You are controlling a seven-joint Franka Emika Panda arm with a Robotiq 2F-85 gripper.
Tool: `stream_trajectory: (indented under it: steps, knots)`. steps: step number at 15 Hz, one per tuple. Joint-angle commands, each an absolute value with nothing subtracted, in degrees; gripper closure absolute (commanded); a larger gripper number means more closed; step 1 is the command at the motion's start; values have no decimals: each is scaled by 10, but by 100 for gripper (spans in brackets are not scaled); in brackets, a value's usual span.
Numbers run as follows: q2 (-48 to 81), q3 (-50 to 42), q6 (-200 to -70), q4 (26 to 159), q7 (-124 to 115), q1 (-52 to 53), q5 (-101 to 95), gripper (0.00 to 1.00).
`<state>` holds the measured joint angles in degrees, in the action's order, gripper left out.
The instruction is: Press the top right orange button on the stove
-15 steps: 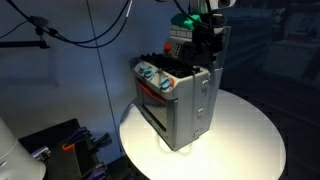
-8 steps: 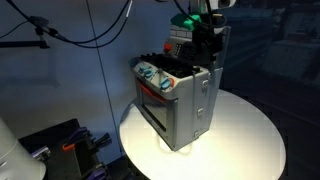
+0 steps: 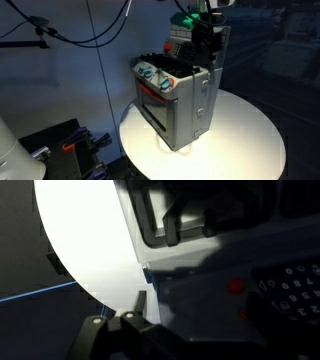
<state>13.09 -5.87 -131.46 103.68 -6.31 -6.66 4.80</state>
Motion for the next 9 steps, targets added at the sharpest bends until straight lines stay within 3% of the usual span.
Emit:
stream_trajectory:
  steps: [1, 9]
  knots:
    - [106, -60, -1298, 1049, -65, -62, 34, 0]
    - [81, -60, -1221, 1049, -58, -61, 35, 0]
